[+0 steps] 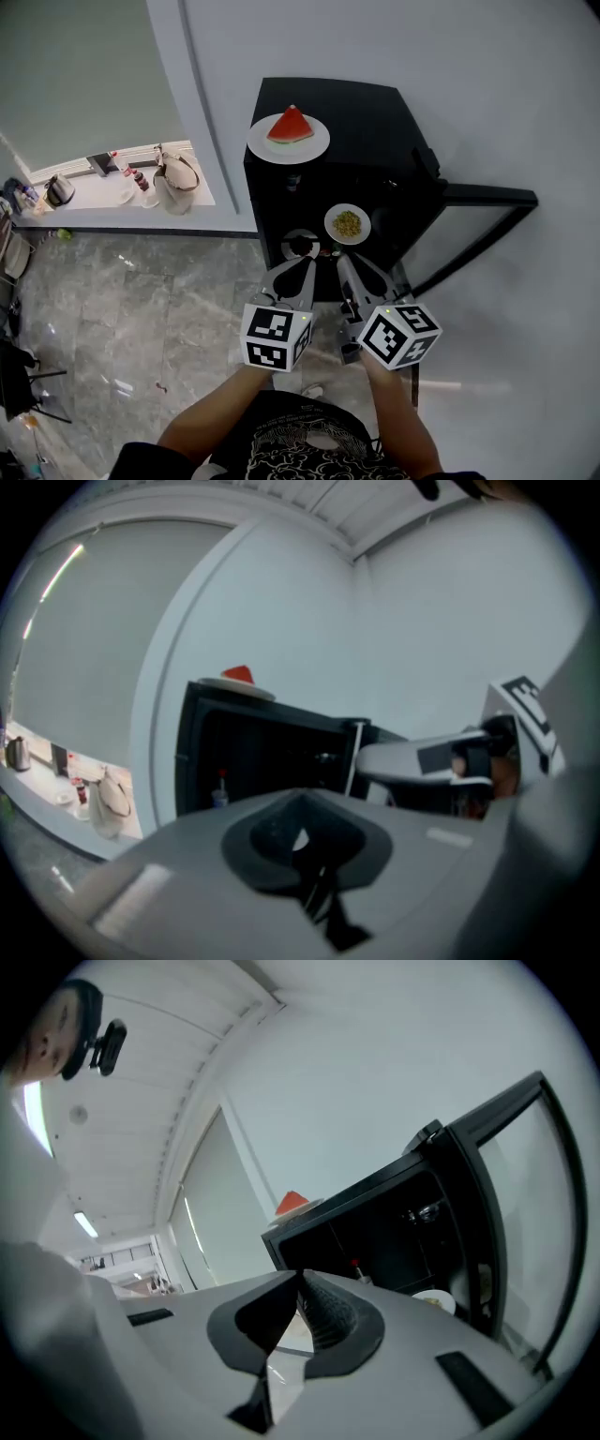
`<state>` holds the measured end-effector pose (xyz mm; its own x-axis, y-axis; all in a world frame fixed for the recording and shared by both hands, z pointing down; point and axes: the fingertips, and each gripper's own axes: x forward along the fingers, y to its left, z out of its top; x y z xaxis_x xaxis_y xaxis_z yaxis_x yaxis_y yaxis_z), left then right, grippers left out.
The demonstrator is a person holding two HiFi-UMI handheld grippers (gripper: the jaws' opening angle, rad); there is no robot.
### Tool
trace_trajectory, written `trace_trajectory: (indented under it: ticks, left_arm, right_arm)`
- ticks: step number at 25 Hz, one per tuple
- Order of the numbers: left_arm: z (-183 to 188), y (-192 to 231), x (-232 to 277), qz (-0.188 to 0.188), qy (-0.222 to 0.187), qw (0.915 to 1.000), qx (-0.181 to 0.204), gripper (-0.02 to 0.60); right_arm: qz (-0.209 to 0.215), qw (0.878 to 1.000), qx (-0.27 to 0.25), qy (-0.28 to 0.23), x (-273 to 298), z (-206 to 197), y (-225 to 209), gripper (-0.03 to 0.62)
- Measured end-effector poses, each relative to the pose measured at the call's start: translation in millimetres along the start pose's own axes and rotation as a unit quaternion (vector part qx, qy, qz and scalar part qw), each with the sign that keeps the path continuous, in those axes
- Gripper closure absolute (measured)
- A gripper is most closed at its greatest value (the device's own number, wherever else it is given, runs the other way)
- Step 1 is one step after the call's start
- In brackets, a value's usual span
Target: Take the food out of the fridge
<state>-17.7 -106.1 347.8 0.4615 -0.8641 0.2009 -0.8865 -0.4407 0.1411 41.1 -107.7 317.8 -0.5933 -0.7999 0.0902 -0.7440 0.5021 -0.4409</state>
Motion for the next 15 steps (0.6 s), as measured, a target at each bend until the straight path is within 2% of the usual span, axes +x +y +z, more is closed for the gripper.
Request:
trace_trajectory:
  ticks: [3,5,12,15]
  left_arm:
    - [-7,-18,2,-0.011,0.006,0.9999,-0.002,0.581]
    - [-12,-25,4,-0.016,0.011,0.9998,-0.002,0.581]
    - [-16,-36,15,-0.028,0.014,0.9995,0.008,0.581]
    - [-16,-35,23,-0.037,0.011,0.9992,0.004,0.581]
  right_arm:
    - [-0.031,0.998,-0.056,0.024,-14,-13,-9,0.579]
    - [-0.038,0.996,-0.070,0.035,-18,-20,-13,0.579]
    - [-0.041,0.998,-0.042,0.033,-19,-25,-27,0.579]
    - [-0.043,0.999,-0.003,0.021,-16,-31,-39,0.579]
